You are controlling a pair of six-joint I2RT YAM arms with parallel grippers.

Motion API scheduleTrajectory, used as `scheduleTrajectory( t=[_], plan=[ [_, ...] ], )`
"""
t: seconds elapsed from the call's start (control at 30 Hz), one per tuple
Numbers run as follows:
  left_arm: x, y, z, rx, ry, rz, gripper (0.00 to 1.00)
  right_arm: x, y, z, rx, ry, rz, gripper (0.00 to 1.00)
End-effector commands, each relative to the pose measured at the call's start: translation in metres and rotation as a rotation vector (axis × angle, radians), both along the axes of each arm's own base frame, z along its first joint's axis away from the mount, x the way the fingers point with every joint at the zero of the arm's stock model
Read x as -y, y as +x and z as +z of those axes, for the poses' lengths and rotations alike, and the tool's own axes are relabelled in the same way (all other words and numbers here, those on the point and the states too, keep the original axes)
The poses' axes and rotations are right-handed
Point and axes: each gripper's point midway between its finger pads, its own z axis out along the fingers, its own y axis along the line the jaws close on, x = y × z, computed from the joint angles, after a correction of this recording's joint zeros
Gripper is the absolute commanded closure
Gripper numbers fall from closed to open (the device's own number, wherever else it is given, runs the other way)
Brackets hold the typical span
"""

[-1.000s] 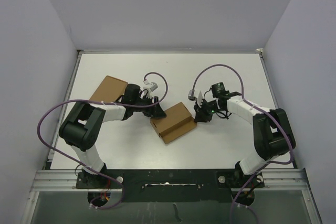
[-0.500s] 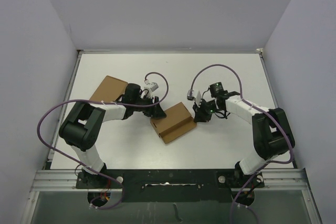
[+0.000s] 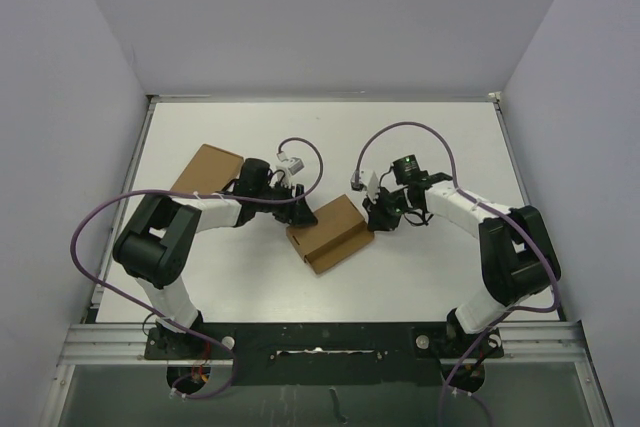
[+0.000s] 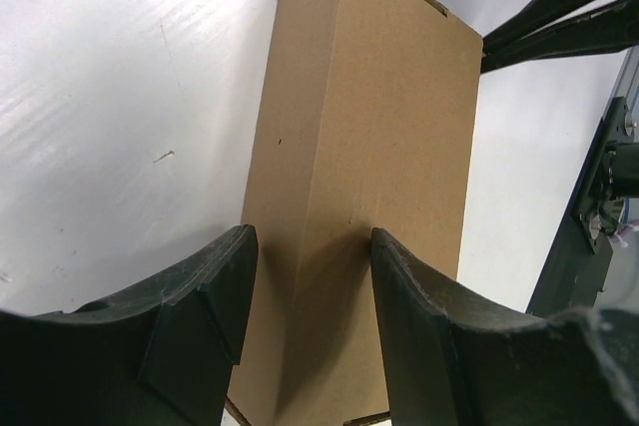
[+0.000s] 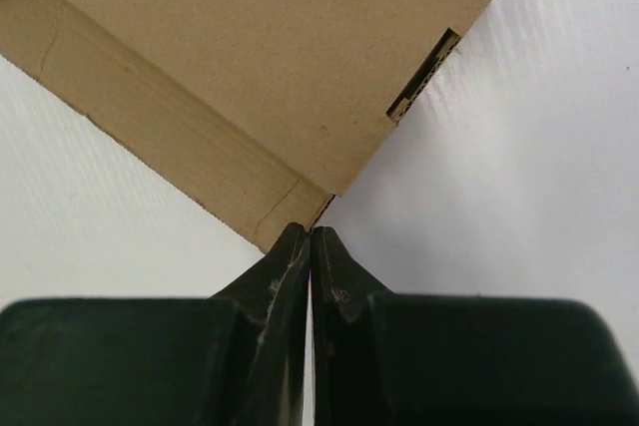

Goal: Fold the paper box

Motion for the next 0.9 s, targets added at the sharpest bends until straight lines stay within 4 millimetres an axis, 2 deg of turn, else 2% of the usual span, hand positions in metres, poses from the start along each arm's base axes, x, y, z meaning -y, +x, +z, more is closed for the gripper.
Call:
scheduleTrajectory(
  t=[0.0, 0.27, 0.5, 0.67, 0.87],
  plan=[
    [0.007, -0.004, 0.006, 0.032, 0.011, -0.053, 0.53, -0.015, 0.029, 0.034, 0.121, 0.06, -0.027, 0.98],
    [0.015, -0.007, 0.008, 0.031, 0.011, -0.079, 0.53, -0.031, 0.026, 0.036, 0.138, 0.055, 0.033, 0.98],
    [0.02, -0.01, 0.008, 0.026, 0.008, -0.093, 0.53, -0.035, 0.04, 0.038, 0.171, 0.041, -0.002, 0.97],
    [0.019, -0.009, 0.009, 0.015, 0.005, -0.07, 0.53, -0.037, 0.04, 0.035, 0.14, 0.058, -0.005, 0.93],
    [0.01, -0.001, 0.006, -0.024, 0.011, 0.004, 0.51, -0.033, 0.033, 0.05, 0.112, 0.138, 0.01, 0.84]
  ],
)
